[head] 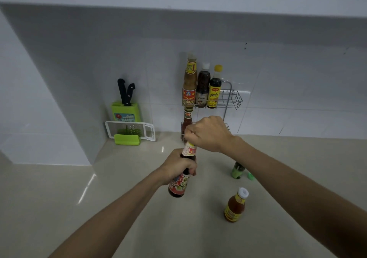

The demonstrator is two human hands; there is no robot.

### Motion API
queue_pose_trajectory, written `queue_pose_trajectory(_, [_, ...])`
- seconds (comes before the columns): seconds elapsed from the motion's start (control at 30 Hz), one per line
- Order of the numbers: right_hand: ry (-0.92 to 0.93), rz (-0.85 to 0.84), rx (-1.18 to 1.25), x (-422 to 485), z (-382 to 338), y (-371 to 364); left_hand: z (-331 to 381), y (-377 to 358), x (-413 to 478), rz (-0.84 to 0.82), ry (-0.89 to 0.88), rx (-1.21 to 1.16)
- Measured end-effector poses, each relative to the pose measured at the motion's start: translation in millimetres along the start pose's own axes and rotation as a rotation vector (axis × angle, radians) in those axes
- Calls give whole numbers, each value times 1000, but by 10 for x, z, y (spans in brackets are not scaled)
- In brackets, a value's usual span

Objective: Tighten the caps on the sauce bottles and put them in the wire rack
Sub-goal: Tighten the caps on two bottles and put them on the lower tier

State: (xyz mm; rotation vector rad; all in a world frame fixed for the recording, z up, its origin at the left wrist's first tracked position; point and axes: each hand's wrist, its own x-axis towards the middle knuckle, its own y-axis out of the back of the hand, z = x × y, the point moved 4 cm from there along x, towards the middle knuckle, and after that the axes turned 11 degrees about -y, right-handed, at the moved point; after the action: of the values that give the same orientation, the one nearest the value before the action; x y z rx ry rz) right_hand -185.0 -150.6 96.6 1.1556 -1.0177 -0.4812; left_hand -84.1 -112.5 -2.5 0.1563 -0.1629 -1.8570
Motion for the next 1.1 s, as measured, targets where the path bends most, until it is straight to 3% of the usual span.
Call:
queue_pose_trajectory(0.1, [-296,-65,-22,-29,62,-153,-92,-29,10,293,38,168])
queue_pose_trajectory(0.23, [-243,-277,-183,-114,92,-349,-193,-125,-4,373,57,292])
queue_pose_trajectory(0.3, [-195,-315,-57,-140,160,-307,-206,-119,38,256,53,200])
queue_pose_trajectory(0.4, [51,-158,62,-184,187,-114,-111,-107,68,-95,5,33])
queue_pose_trajectory(0.47, [154,-70,32,-231,218,-31,-55,-146,76,-187,-24,3])
queue_pose_trajectory(0.53, [81,-16,23,-219,269,-51,-48,-211,114,-46,-14,10])
queue_pose_trajectory(0.6, [-75,51,-11,-208,319,-66,-67,-265,141,220,33,85])
queue_pose_trajectory(0.67, [-224,-22,-36,-263,336,-191,-89,-309,142,417,50,221])
queue_pose_trajectory(0.73, [-386,-79,109,-371,377,-355,-127,-373,126,478,34,283])
queue_pose_trajectory(0.83, [-662,-152,671,-514,397,-499,-149,-471,138,429,21,260])
queue_pose_trajectory(0.97, [-556,-172,692,-343,608,-408,-238,-465,142,182,44,187])
queue_pose_trajectory(1.1, [-643,-135,800,-146,892,-308,-515,-412,46,3,73,59])
